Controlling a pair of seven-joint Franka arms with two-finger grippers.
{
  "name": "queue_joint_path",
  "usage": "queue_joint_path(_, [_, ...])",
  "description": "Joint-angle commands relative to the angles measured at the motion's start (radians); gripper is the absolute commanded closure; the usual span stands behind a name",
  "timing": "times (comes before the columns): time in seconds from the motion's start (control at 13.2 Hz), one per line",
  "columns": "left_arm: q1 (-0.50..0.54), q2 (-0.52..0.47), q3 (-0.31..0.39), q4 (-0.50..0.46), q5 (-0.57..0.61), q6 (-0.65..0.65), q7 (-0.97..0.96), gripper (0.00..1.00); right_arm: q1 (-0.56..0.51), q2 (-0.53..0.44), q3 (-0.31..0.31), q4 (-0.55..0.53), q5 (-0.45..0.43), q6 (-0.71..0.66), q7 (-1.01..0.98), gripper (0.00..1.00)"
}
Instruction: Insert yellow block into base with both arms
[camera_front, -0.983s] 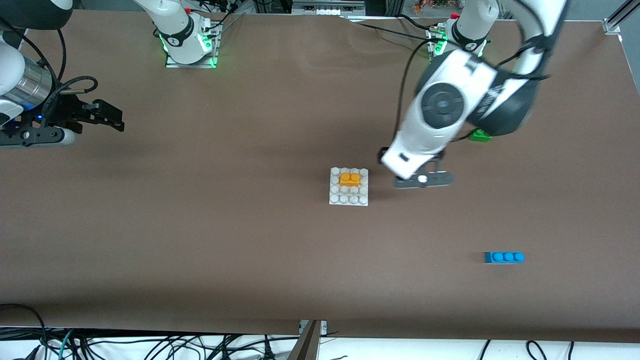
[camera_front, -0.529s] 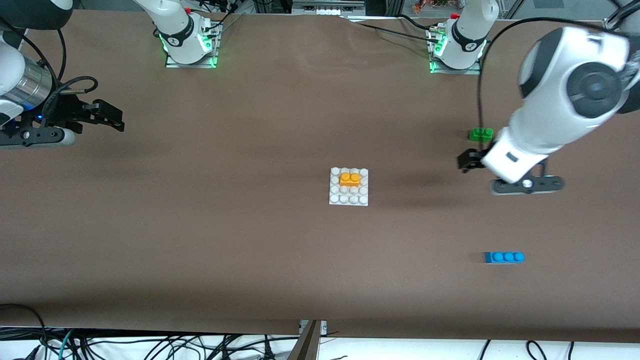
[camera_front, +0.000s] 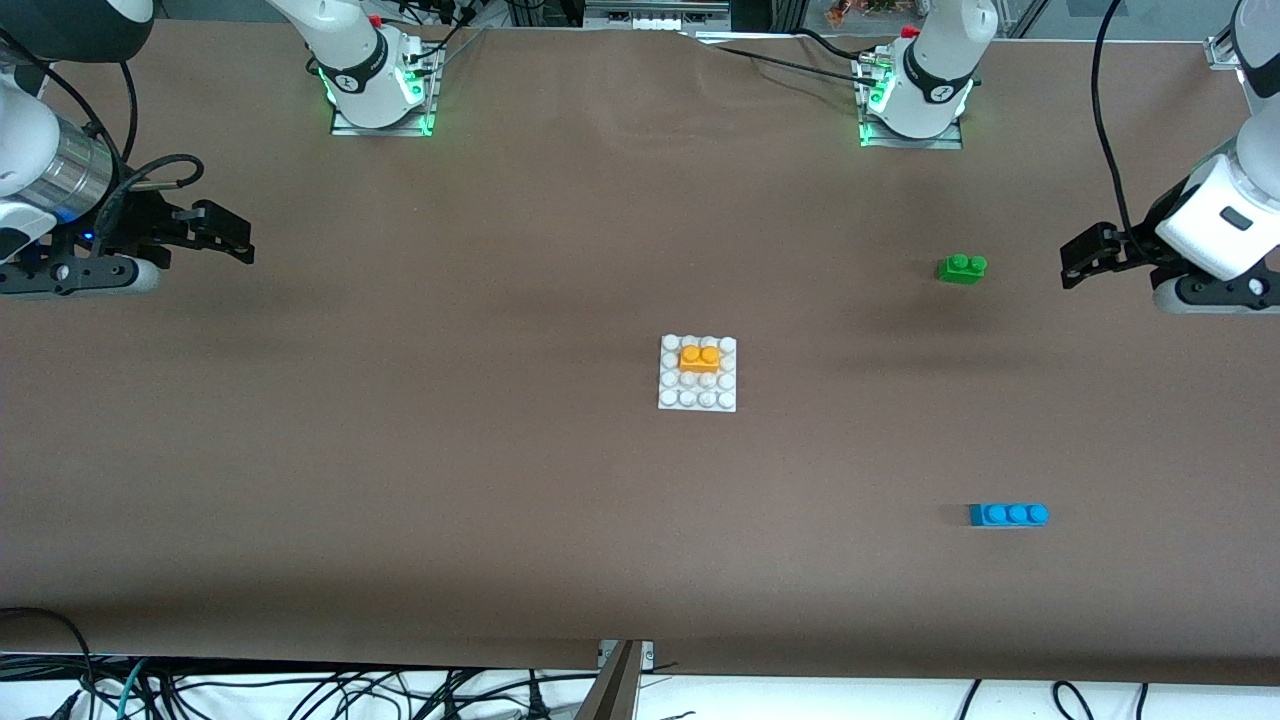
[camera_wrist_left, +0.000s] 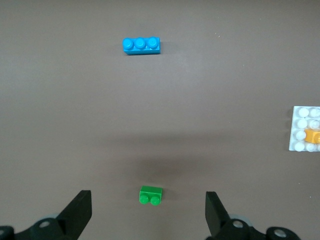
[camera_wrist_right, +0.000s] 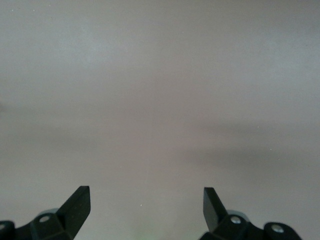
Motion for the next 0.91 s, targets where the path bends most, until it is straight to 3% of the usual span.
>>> queue_joint_path(0.0, [-0.018,-0.043,0.017,-0.043,-0.045,0.015,0.016,0.00,0.005,-0.005,0.000,-0.009,-0.004,0.008,0.000,0.00])
queue_joint_path(0.15, [-0.007,-0.052,0.020,-0.057,-0.107,0.017,0.015,0.00,0.006,0.000,0.000,-0.006,-0.004,0.009,-0.001,0.00])
queue_joint_path(0.83, [-0.005,-0.052,0.009,-0.048,-0.042,0.001,0.015,0.00,0.006,-0.004,0.000,-0.008,-0.013,0.005,0.000,0.00])
